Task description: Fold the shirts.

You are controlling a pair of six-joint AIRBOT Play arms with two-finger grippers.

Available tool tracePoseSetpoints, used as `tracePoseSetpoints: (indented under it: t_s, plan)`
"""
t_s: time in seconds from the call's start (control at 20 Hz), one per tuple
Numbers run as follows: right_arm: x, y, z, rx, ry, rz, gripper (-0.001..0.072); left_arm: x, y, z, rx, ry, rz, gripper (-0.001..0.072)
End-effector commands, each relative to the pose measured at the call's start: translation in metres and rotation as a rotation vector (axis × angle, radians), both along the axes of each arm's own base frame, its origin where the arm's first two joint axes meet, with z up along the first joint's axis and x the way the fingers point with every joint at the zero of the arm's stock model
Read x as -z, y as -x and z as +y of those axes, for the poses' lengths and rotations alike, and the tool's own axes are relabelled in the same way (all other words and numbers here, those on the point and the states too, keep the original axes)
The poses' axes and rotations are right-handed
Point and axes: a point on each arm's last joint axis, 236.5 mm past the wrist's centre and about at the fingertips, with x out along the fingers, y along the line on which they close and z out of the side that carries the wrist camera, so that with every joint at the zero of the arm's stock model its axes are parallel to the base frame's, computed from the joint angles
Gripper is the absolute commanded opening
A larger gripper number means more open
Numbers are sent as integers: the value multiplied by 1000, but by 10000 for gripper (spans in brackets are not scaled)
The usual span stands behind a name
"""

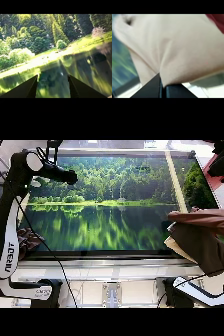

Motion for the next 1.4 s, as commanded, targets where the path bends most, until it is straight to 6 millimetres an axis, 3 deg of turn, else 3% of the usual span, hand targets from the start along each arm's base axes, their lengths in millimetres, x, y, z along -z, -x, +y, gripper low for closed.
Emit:
tracePoseSetpoints:
  t_s: [0.0, 0.25, 0.45, 0.5, 0.6, 0.75, 0.85, 0.9, 0.95, 1.0, 1.1, 1.15, 1.2, 1.25, 1.35]
  plan:
    - [44, 62, -19, 93, 3, 248, 22, 3, 7, -7, 15, 28, 34, 441]
    - [85, 126, -33, 101, 47, 557, 23, 4, 9, -7, -7, 44, 51, 441]
    - [109, 144, -29, 84, 31, 641, 30, 3, 9, -8, -19, 60, 58, 441]
    - [113, 146, -27, 82, 23, 652, 116, 3, 9, -9, -18, 64, 60, 441]
    - [113, 147, -25, 81, 20, 658, 453, 3, 10, -11, -16, 71, 61, 441]
    - [98, 146, -32, 99, 80, 617, 466, 3, 10, -11, -16, 70, 60, 442]
    - [71, 119, -43, 122, 161, 450, 465, 5, 9, -11, -16, 69, 65, 441]
    - [54, 89, -43, 125, 178, 288, 465, 6, 9, -11, -16, 68, 67, 441]
    - [36, 47, -33, 97, 161, 74, 464, 7, 8, -11, -16, 69, 67, 441]
    - [12, -2, -11, 48, 104, -166, 464, 7, 7, -11, -18, 70, 65, 442]
    - [-59, -94, 61, -144, -82, -671, 461, 5, 3, -11, -22, 75, 47, 441]
    - [-91, -120, 95, -258, -146, -842, 451, 4, 2, -11, -23, 75, 43, 441]
    - [-110, -138, 124, -346, -186, -952, 422, 5, 2, -11, -23, 74, 43, 441]
    - [-109, -149, 147, -393, -208, -977, 422, 5, 3, -11, -22, 73, 47, 441]
    - [-72, -163, 193, -499, -205, -901, 423, 12, 14, -11, -16, 69, 102, 441]
